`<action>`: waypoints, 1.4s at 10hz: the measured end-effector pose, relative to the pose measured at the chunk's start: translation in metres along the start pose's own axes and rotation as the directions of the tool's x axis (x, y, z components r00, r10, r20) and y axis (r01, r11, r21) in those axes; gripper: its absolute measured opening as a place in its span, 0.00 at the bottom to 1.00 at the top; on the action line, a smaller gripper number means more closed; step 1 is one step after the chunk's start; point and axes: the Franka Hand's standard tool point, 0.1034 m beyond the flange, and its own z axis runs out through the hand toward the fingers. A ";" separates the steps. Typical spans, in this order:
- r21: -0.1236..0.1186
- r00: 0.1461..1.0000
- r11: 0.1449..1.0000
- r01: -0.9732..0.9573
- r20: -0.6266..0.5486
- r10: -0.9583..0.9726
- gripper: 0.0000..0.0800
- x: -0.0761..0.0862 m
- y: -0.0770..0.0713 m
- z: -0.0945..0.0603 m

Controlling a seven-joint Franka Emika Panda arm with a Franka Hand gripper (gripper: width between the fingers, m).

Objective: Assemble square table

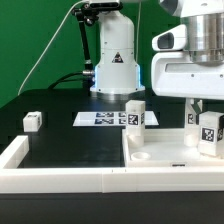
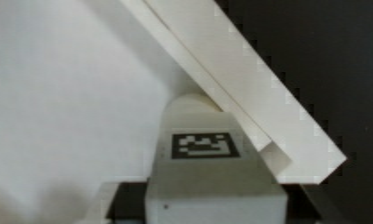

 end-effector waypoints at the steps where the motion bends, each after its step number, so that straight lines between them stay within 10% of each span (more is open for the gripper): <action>1: 0.005 0.998 0.998 -0.055 0.007 0.055 0.36 0.001 0.000 0.000; 4: 0.006 0.996 0.996 -0.088 0.006 0.088 0.37 0.000 0.000 0.000; 6: 0.006 1.000 1.000 -0.014 0.006 0.014 0.76 0.000 0.000 0.000; 7: 0.000 0.994 0.994 0.111 0.001 -0.111 0.80 -0.001 -0.001 0.000; 14: -0.011 0.691 0.691 0.723 0.018 -0.722 0.81 -0.001 0.002 0.001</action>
Offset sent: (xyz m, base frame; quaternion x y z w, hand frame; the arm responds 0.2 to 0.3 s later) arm 0.0000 0.0000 0.0000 0.0000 0.0000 0.0000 1.0000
